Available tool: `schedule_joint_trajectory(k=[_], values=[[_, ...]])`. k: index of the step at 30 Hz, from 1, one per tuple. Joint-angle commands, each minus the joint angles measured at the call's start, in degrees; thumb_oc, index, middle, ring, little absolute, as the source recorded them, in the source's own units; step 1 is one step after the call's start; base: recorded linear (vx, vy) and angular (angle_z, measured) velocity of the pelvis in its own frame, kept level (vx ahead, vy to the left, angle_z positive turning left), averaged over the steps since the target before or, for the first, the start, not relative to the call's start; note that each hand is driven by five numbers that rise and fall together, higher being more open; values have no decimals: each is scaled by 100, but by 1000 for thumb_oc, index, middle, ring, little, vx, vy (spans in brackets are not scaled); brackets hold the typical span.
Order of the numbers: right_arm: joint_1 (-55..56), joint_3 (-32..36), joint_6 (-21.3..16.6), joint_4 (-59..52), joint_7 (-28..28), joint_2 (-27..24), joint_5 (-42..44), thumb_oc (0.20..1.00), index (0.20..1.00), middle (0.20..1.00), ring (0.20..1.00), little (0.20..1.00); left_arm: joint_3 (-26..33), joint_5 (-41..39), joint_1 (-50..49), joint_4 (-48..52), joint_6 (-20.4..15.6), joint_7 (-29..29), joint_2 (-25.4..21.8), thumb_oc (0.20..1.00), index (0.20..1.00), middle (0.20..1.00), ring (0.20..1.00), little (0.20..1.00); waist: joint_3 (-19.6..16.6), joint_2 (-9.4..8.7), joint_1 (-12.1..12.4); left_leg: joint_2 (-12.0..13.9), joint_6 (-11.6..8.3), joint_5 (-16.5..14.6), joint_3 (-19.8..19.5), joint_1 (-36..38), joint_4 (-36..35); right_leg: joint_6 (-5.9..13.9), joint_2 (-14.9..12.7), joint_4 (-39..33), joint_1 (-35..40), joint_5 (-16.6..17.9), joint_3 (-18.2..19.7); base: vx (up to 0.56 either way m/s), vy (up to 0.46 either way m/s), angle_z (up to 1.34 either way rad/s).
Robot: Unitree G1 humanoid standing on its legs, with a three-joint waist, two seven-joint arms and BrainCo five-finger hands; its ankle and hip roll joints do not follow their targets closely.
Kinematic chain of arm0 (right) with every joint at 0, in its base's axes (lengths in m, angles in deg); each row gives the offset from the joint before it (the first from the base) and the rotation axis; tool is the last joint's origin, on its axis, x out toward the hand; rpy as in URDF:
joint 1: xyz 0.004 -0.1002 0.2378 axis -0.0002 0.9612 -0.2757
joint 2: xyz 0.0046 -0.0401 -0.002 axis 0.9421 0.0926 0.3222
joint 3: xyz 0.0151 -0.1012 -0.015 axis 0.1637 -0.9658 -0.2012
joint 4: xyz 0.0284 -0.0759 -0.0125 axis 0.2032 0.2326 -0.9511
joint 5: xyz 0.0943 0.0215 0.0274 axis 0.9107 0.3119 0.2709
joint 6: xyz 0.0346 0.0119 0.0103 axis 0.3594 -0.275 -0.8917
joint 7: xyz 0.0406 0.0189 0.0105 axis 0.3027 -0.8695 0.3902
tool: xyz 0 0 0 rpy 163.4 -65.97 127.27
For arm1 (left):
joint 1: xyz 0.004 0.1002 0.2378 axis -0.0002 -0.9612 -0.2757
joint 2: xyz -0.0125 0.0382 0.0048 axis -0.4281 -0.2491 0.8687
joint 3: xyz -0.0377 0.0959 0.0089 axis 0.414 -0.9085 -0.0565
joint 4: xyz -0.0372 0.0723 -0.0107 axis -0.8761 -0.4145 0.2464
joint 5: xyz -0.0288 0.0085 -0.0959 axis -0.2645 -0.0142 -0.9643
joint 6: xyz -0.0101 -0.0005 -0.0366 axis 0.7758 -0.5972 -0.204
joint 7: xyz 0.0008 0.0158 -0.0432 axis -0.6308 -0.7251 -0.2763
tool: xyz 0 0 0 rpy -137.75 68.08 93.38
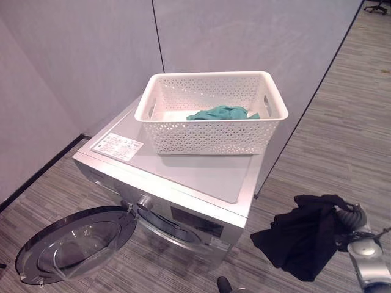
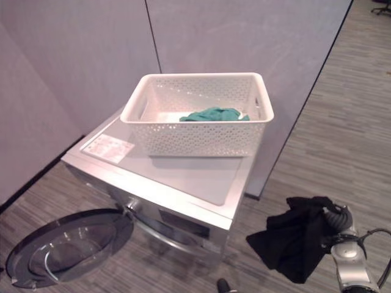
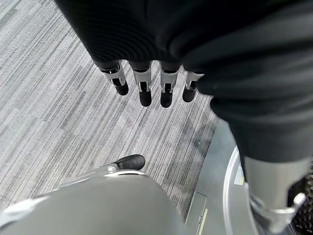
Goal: Grab the laundry basket,head to the washer,open it,put in the laundry and shut it.
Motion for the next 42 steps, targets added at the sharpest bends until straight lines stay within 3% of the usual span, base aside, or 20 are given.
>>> schedule_joint_trajectory(k=[1, 10, 11, 14, 16, 18, 19, 23, 28, 29, 30, 31, 32, 36, 37, 42], values=[[-398, 165, -326, 39, 77, -119, 83, 200, 200, 200, 200, 200, -24, 207, 273, -219, -104, 83, -145, 1000, 1000, 1000, 1000, 1000, -240, -480, 92, 67, 73, -714, -100, 465, 145, 404, -524, 136, -61, -304, -94, -68, 41, -1], [-747, -138, -376, -133, 30, 29, 185, 200, 200, 200, 200, 200, -267, 278, 502, 87, -192, 140, -213, 1000, 1000, 1000, 1000, 1000, 31, -690, 88, -190, 321, -1199, 107, 74, 962, 614, -667, 225, -417, -60, 205, -115, 80, -20], [-844, -213, -361, -153, 52, 93, 188, 200, 200, 200, 200, 200, -489, 344, 620, 181, -224, 144, -181, 1000, 1000, 1000, 1000, 1000, 141, -710, 84, -346, 434, -1276, 117, -2, 1016, 725, -781, 314, -567, 17, 214, -147, 158, -9], [-986, -368, -356, -222, 95, 228, 230, 200, 200, 200, 200, 200, -678, 343, 832, 312, -272, 204, -201, 1000, 1000, 1000, 1000, 1000, 409, -705, 75, -460, 512, -1249, 154, -66, 1013, 849, -897, 755, -912, 165, -9, -207, 121, -16], [-1125, -481, -382, -207, 177, 275, 273, 200, 200, 200, 200, 200, -739, 261, 1011, 421, -292, 272, -249, 1000, 1000, 1000, 1000, 1000, 650, -585, 182, -398, 524, -1174, 244, -144, 1039, 693, -1028, 1210, -1011, -104, -792, -243, 70, -19], [-1098, -528, -408, -237, 206, 339, 308, 200, 200, 200, 200, 200, -727, 233, 1019, 502, -291, 285, -301, 1000, 1000, 1000, 1000, 1000, 689, -521, 221, -363, 538, -993, 277, -238, 1008, 508, -1054, 1677, -900, -420, -1243, -171, 35, -30], [-1098, -528, -408, -237, 206, 340, 307, 200, 200, 200, 200, 200, -726, 233, 1019, 502, -291, 285, -302, 1000, 1000, 1000, 1000, 1000, 683, -523, 219, -364, 538, -988, 276, -243, 1005, 508, -1055, 1675, -906, -418, -1244, -99, 23, -12], [-615, -359, -461, -322, 125, 549, 406, 200, 200, 200, 200, 200, -711, 318, 831, 594, -270, 243, -367, 1000, 1000, 1000, 1000, 1000, 431, -484, 417, -346, 543, -639, 187, -461, 815, 280, -678, 2304, -279, -1180, -1412, -118, -31, 10], [-427, -336, -526, -320, 91, 647, 483, 200, 200, 200, 200, 200, -786, 350, 749, 714, -283, 178, -365, 1000, 1000, 1000, 1000, 1000, 209, -648, 608, -395, 461, -396, 214, -794, 789, 240, -464, 1956, 244, -1270, -1488, -132, -101, 21], [-386, -343, -548, -355, 85, 667, 511, 200, 200, 200, 200, 200, -841, 387, 768, 785, -298, 181, -380, 1000, 1000, 1000, 1000, 1000, 188, -709, 652, -396, 435, -326, 225, -943, 821, 189, -390, 1853, 333, -1368, -1453, -279, -174, 6], [-396, -428, -579, -477, 84, 685, 556, 200, 200, 200, 200, 200, -1017, 496, 861, 985, -337, 189, -409, 1000, 1000, 1000, 1000, 1000, 256, -849, 741, -343, 370, -155, 246, -1295, 959, -6, -245, 1540, 470, -1605, -1383, -281, -177, 10], [-397, -425, -577, -479, 83, 689, 556, 200, 200, 200, 200, 200, -1018, 496, 860, 992, -331, 189, -414, 1000, 1000, 1000, 1000, 1000, 251, -851, 744, -335, 365, -163, 245, -1314, 982, -13, -240, 1527, 467, -1598, -1382, -430, -259, 18], [-456, -542, -643, -586, 105, 660, 606, 200, 200, 200, 200, 200, -1211, 602, 985, 1234, -377, 225, -444, 1000, 1000, 1000, 1000, 1000, 382, -894, 816, -266, 264, 110, 237, -1649, 1063, -191, -75, 1260, 441, -1730, -1374, -345, -199, 4], [-481, -664, -780, -815, 85, 482, 750, 200, 200, 200, 200, 200, -1731, 988, 1431, 1941, -499, 380, -554, 1000, 1000, 1000, 1000, 1000, 685, -839, 800, -126, -24, 633, 10, -2096, 981, -309, 160, 1056, 275, -1740, -1572, -361, -184, 26], [-590, -752, -878, -934, 68, 380, 833, 200, 200, 200, 200, 200, -1930, 1122, 1660, 2377, -545, 487, -692, 1000, 1000, 1000, 1000, 1000, 923, -845, 803, -103, -221, 625, -372, -2246, 1087, -322, 153, 1175, 47, -1712, -1621, -420, -116, 50], [-759, -1076, -1132, -1216, -125, 407, 1164, 200, 200, 200, 200, 200, -2143, 1595, 1639, 4073, -836, 575, -1429, 1000, 1000, 1000, 1000, 1000, 1003, -1086, 747, 267, -213, -5, -1700, -1728, 1495, -203, -123, 1362, -528, -1413, -1447, -188, 3, -4]])
